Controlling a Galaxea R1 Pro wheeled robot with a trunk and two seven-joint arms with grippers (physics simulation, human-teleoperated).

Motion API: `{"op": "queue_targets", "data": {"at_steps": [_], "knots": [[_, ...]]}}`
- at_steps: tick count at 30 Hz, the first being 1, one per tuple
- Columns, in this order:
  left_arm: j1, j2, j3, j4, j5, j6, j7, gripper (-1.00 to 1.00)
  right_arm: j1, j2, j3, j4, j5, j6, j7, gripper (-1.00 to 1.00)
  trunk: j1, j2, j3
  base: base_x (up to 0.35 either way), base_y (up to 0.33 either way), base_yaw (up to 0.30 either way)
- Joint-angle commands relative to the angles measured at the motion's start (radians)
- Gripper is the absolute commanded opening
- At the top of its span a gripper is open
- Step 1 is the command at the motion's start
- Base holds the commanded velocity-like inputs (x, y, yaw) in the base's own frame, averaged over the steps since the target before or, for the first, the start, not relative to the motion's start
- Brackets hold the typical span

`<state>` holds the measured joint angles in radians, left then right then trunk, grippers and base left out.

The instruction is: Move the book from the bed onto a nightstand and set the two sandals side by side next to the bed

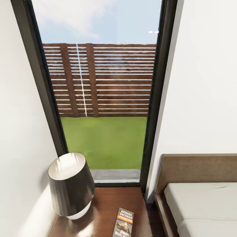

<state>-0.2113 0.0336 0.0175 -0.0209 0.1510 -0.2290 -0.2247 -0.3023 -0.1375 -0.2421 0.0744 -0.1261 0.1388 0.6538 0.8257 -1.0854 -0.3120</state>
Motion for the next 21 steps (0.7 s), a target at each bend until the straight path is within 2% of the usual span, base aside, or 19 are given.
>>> {"op": "queue_targets", "data": {"at_steps": [1,21], "knots": [[-0.001,0.0,0.001,0.001,0.009,-0.001,-0.007,1.0,0.0,-0.001,-0.003,0.001,-0.011,0.009,0.003,1.0,0.0,-0.001,-0.001,0.0,0.0,0.0],[0.0,-0.003,0.001,0.001,0.006,0.0,-0.005,1.0,0.002,0.0,-0.003,0.004,-0.012,0.009,0.004,1.0,0.0,-0.001,-0.001,0.0,0.0,0.0]]}}
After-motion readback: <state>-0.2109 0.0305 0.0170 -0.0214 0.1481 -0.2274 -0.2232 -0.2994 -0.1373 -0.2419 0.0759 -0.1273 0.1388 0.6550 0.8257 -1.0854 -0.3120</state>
